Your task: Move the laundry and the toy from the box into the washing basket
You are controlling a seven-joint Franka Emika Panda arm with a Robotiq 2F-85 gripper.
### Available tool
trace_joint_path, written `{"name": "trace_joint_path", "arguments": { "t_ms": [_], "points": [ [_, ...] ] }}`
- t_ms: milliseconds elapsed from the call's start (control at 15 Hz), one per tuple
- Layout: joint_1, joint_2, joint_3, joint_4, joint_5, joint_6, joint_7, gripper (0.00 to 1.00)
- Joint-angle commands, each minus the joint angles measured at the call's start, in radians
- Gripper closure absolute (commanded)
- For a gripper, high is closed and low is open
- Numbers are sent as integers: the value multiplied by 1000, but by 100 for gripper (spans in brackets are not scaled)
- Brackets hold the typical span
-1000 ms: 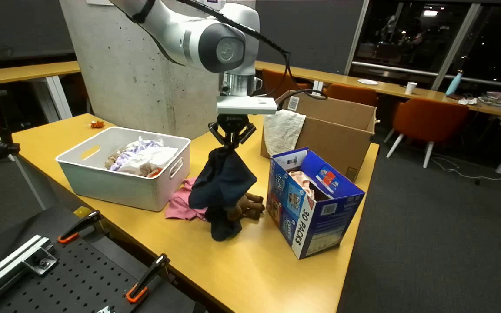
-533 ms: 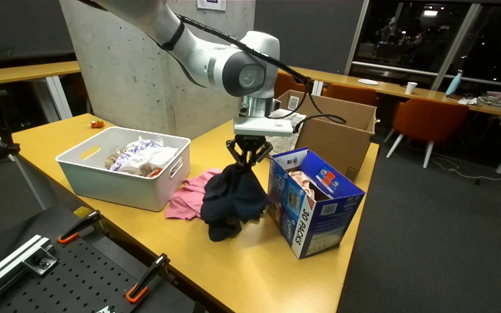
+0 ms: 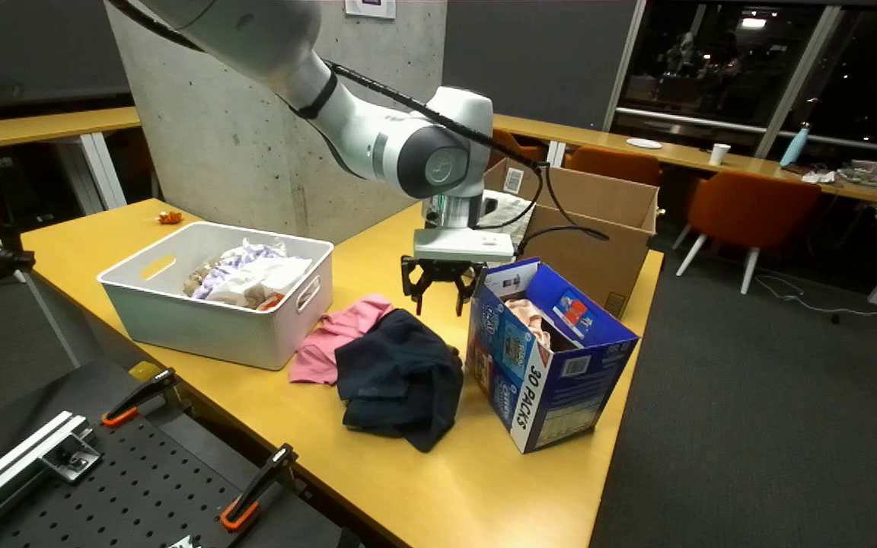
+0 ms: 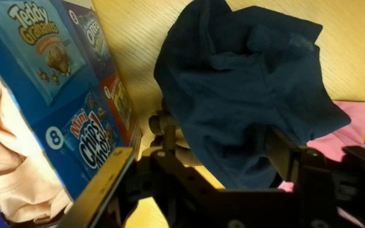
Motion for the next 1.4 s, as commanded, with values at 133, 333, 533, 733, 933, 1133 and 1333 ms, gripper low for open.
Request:
{"name": "trace_joint_path", "arguments": {
  "t_ms": [133, 333, 533, 733, 933, 1133, 1333],
  "points": [
    [2, -48, 37, -172, 11, 144, 69, 0],
    [-15, -15, 62, -211, 31, 220, 74, 0],
    [-29, 4, 69, -246, 34, 293, 70, 0],
    [-46, 59, 81, -213, 36, 335, 67, 0],
    [-52, 124, 102, -166, 33, 373, 72, 0],
    [-66, 199, 138, -99, 36, 379, 59, 0],
    [-71, 268, 153, -31, 33, 359, 61, 0]
  ]
}}
